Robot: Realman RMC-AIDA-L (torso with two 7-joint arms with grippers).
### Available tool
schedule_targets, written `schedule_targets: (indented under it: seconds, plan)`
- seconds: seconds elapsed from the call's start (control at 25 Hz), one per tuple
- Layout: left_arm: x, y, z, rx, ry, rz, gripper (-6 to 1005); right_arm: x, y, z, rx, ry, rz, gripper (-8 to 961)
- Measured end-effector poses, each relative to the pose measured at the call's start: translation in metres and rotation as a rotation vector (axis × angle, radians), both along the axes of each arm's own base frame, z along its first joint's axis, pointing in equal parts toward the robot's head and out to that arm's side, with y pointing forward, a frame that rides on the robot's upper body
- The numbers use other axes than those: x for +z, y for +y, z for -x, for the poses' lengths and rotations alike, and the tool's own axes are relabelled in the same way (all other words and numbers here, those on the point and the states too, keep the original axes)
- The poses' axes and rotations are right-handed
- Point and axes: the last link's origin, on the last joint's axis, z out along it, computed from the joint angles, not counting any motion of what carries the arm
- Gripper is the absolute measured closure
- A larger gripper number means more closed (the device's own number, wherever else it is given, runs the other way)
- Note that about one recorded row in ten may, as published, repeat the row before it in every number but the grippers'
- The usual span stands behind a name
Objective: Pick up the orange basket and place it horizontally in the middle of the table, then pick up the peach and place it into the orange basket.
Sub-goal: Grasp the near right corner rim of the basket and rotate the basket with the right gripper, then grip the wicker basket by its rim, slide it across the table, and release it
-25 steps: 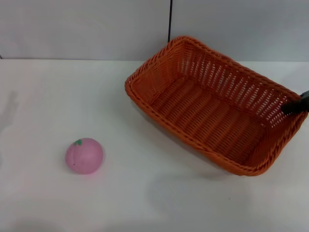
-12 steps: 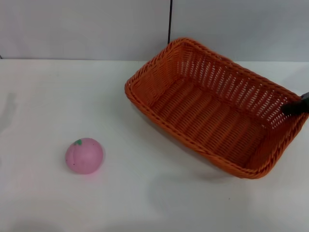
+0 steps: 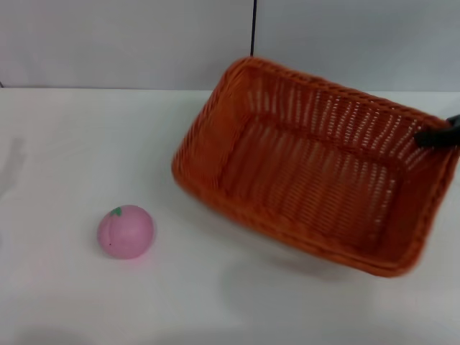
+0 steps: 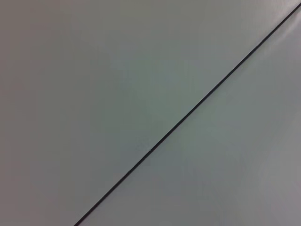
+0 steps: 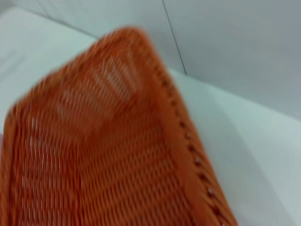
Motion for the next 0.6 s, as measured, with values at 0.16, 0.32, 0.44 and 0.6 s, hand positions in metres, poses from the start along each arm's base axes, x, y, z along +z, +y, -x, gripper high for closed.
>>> schedule_targets:
  seconds: [0.16,0.32,0.44,0.6]
  plan:
    - [0.0,0.001,0.0,-0.001,0.001,0.0,169,0.02,-0.006,0.005,0.052,0.05,-0.05,778]
    - [0.0,0.002,-0.001,-0.002,0.001,0.001,169,0.043,-0.014,0.009,0.114,0.084,-0.101,780]
    - [0.0,0.002,-0.001,-0.003,0.001,0.001,169,0.059,-0.018,0.013,0.179,0.108,-0.142,779]
    - [0.0,0.004,-0.002,-0.007,0.001,0.001,169,0.072,-0.017,0.018,0.258,0.117,-0.179,779]
